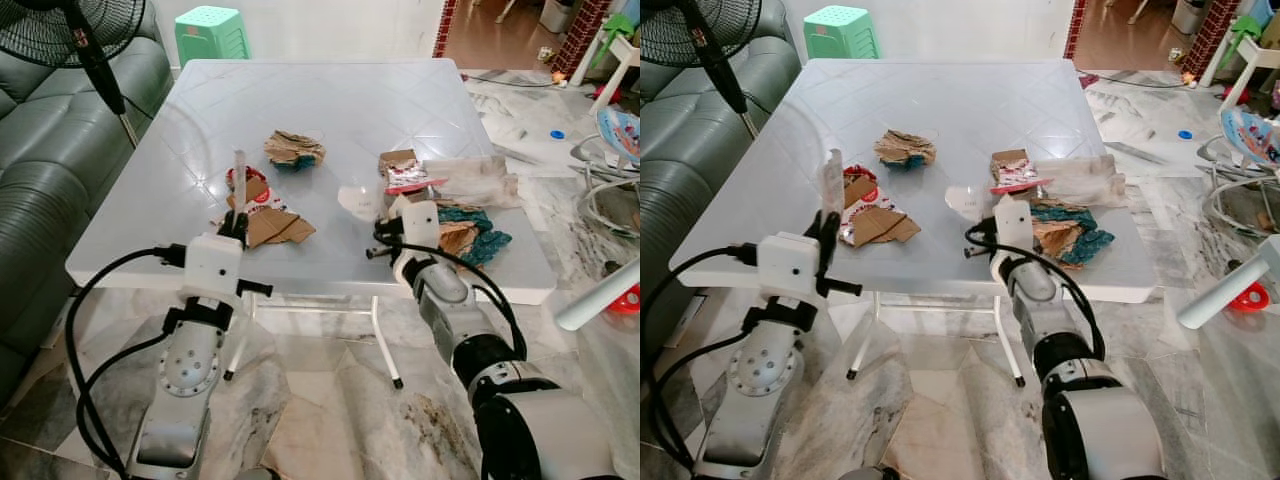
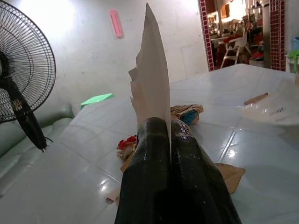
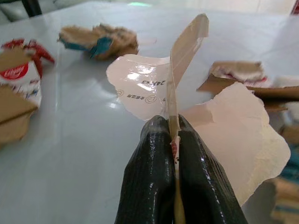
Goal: Picking trash to rubbish bin
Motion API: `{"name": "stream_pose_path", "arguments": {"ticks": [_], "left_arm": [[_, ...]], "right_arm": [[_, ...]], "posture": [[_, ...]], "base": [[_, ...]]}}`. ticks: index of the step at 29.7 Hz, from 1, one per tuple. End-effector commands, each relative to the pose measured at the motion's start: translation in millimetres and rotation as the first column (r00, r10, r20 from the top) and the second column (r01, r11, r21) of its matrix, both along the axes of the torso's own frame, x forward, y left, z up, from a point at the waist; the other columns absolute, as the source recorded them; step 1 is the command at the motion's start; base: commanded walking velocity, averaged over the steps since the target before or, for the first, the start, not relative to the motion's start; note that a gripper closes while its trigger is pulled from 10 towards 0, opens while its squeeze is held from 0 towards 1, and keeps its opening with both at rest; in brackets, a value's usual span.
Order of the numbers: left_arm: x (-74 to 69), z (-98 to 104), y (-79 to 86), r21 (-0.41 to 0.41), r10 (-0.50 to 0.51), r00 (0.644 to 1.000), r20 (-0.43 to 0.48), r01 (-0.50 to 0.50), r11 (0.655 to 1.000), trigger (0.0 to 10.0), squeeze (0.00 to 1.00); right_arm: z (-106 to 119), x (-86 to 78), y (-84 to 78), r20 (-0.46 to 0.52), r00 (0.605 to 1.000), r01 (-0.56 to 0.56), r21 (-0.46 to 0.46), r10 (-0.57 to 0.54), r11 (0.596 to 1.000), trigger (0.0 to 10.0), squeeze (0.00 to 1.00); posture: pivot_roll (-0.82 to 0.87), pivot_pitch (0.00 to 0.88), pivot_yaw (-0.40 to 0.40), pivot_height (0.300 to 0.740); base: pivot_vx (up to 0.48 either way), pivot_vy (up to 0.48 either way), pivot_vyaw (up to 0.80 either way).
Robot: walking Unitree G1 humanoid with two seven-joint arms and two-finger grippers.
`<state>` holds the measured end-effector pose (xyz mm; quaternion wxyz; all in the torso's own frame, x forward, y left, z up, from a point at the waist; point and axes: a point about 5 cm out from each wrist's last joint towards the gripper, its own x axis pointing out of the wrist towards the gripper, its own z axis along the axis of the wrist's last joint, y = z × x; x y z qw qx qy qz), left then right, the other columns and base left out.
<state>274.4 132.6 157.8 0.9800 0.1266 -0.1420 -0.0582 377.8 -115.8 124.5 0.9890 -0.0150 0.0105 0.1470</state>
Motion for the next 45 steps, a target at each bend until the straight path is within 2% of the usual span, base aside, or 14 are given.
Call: {"name": "stream_pose_path", "arguments": {"ticks": [1, 5, 7, 11, 16, 17, 20, 27, 34, 37, 38, 39, 44, 45], "left_arm": [[2.5, 2.8, -1.4, 0.012, 0.007, 1.0, 0.022, -0.007, 1.0, 10.0, 0.0], [7.7, 5.7, 1.8, 0.002, 0.039, 0.999, 0.036, -0.039, 0.999, 10.0, 0.0], [10.6, 7.0, 4.5, 0.01, 0.072, 0.996, 0.048, -0.073, 0.997, 10.0, 0.0], [13.4, 6.6, 3.7, 0.011, 0.087, 0.995, 0.043, -0.087, 0.996, 10.0, 0.0], [12.3, 3.4, 0.9, 0.011, 0.085, 0.995, 0.048, -0.085, 0.996, 10.0, 0.0], [12.8, 2.0, 0.6, 0.01, 0.086, 0.995, 0.046, -0.086, 0.996, 10.0, 0.0], [14.0, 1.5, 0.0, 0.01, 0.086, 0.995, 0.045, -0.086, 0.996, 10.0, 0.0], [20.1, 7.0, -0.7, 0.021, 0.098, 0.992, 0.076, -0.1, 0.995, 10.0, 0.0], [15.6, 1.2, 1.1, 0.007, 0.114, 0.992, 0.053, -0.114, 0.993, 10.0, 0.0], [14.8, -2.6, -0.4, -0.022, 0.092, 0.996, 0.017, -0.092, 0.996, 10.0, 0.0], [14.8, -3.6, -0.8, -0.03, 0.086, 0.996, 0.007, -0.086, 0.996, 10.0, 0.0], [14.7, -10.5, 1.4, -0.026, 0.085, 0.996, -0.023, -0.085, 0.996, 10.0, 0.0], [11.9, -26.5, 7.5, -0.004, 0.069, 0.994, -0.09, -0.069, 0.998, 10.0, 0.0], [10.2, -29.4, 9.3, 0.002, 0.067, 0.993, -0.1, -0.068, 0.998, 10.0, 0.0]], "right_arm": [[16.1, 5.2, -4.2, 0.064, 0.998, 0.013, 0.022, -0.014, 1.0, 0.0, 0.0], [25.0, 7.4, -5.8, 0.097, 0.995, 0.006, 0.047, -0.011, 0.999, 0.0, 0.0], [34.4, 7.0, -7.7, 0.156, 0.988, 0.001, 0.066, -0.012, 0.998, 0.0, 0.0], [43.9, 1.0, -13.3, 0.242, 0.97, -0.004, 0.042, -0.006, 0.999, 0.0, 0.0], [42.0, -18.8, -27.0, 0.301, 0.953, 0.014, -0.002, -0.013, 1.0, 0.0, 0.0], [41.4, -27.3, -29.9, 0.315, 0.949, 0.018, -0.009, -0.014, 1.0, 0.0, 0.0], [42.3, -38.1, -32.2, 0.345, 0.938, 0.031, -0.038, -0.016, 0.999, 0.0, 0.0], [49.6, -53.2, -33.5, 0.385, 0.922, 0.075, -0.08, -0.038, 0.994, 0.0, 0.0], [50.0, -56.1, -43.0, 0.34, 0.936, 0.124, -0.063, -0.095, 0.99, 0.0, 0.0], [46.4, -56.8, -44.5, 0.316, 0.944, 0.124, -0.056, -0.1, 0.991, 0.0, 0.0], [45.7, -57.1, -44.8, 0.309, 0.945, 0.125, -0.055, -0.102, 0.991, 3.2, 0.0], [40.8, -58.0, -47.0, 0.275, 0.953, 0.14, -0.023, -0.129, 0.99, 0.0, 0.0], [34.1, -62.0, -53.8, 0.242, 0.959, 0.161, -0.029, -0.149, 0.987, 0.0, 0.0], [33.0, -64.1, -56.0, 0.236, 0.961, 0.159, -0.04, -0.145, 0.986, 2.9, 0.0]], "posture": [[0.06, 0.022, -0.002, 0.74], [0.05, 0.009, 0.002, 0.74], [0.04, 0.0, 0.005, 0.74], [0.03, 0.0, 0.009, 0.74], [0.0, 0.0, 0.018, 0.74], [-0.01, 0.0, 0.025, 0.74], [-0.02, 0.0, 0.03, 0.74], [-0.03, 0.0, 0.042, 0.74], [-0.02, 0.01, 0.036, 0.74], [-0.02, 0.009, 0.034, 0.74], [-0.02, 0.009, 0.034, 0.74], [-0.02, 0.006, 0.033, 0.74], [-0.02, 0.009, 0.04, 0.74], [-0.02, 0.011, 0.042, 0.74]], "base": [[0.0, 0.0, 0.0], [0.0, 0.0, 0.0], [0.0, 0.0, 0.0], [0.0, 0.0, 0.0], [0.0, 0.0, 0.0], [0.0, 0.0, 0.0], [0.0, 0.0, 0.0], [0.0, 0.0, 0.0], [0.0, 0.0, 0.0], [0.0, 0.0, 0.0], [0.0, 0.0, 0.0], [0.0, 0.0, 0.0], [0.0, 0.0, 0.0], [0.0, 0.0, 0.0]]}}
